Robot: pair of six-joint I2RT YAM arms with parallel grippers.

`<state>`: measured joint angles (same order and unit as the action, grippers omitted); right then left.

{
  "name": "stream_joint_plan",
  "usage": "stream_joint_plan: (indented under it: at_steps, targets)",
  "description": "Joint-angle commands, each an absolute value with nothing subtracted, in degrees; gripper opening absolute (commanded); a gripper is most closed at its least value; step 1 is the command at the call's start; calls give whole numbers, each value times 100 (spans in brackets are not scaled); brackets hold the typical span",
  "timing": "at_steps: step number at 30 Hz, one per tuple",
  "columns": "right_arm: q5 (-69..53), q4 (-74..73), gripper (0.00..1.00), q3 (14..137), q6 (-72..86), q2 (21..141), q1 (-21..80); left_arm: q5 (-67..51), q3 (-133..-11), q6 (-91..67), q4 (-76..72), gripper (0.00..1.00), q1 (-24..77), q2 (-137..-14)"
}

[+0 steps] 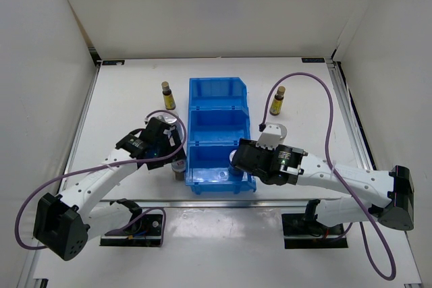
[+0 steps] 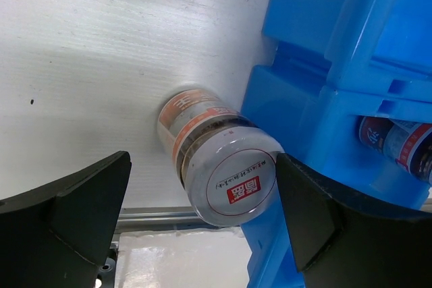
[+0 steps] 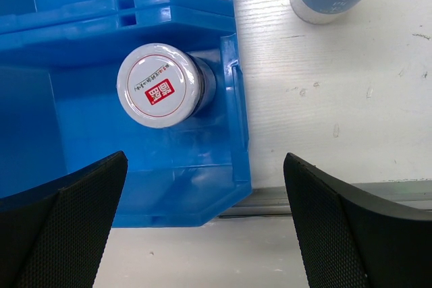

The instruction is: Organize the condiment bottles

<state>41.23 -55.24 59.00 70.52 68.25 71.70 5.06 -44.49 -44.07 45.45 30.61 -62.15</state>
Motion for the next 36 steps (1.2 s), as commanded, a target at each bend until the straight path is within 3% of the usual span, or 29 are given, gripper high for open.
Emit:
stream_joint_plan:
  at_steps: [1,11,36]
  targets:
    - [4333,-5449,100,5968,7058,6820,7198,668,-4377,-4535,4641,99,3085,-6057]
    - [4333,-5396,100,5968,7058,6873,7198,739,-4272,-4790,4693,99,3085,-5502]
    - [4280,-5396,100,6021,7005,6926,7198,624,-4518,-4667,4482,99,3085,-6627]
